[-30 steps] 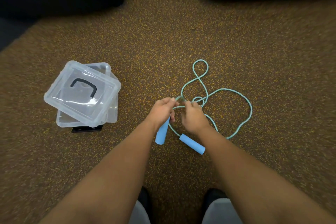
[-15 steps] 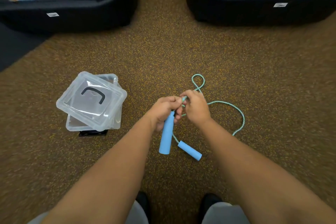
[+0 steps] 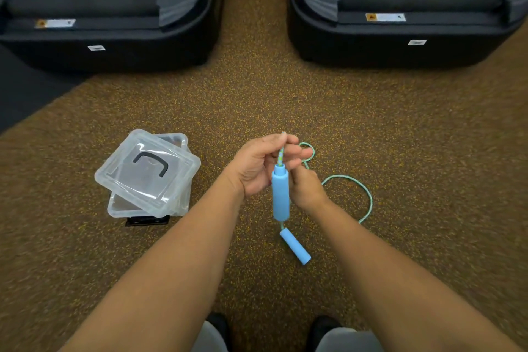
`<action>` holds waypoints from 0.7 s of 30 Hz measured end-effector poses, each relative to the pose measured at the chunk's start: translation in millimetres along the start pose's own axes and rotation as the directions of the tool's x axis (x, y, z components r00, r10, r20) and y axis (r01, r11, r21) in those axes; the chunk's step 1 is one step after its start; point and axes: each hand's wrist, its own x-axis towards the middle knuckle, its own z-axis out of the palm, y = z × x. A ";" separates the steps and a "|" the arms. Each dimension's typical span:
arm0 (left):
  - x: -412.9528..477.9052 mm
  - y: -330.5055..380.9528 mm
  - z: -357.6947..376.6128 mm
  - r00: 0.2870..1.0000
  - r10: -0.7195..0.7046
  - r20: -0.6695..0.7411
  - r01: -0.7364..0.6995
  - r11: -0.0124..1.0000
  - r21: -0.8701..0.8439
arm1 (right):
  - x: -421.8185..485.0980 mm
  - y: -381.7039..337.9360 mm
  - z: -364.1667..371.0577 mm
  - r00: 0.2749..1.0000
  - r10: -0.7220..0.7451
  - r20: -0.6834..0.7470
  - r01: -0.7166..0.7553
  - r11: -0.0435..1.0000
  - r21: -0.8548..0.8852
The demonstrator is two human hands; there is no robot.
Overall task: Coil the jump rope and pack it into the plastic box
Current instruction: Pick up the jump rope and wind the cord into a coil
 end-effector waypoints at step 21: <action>-7.3 8.2 19.2 0.978 -0.144 0.151 0.132 0.987 0.088 | -10.5 -23.8 -18.8 0.998 -0.062 -0.004 0.062 0.995 0.075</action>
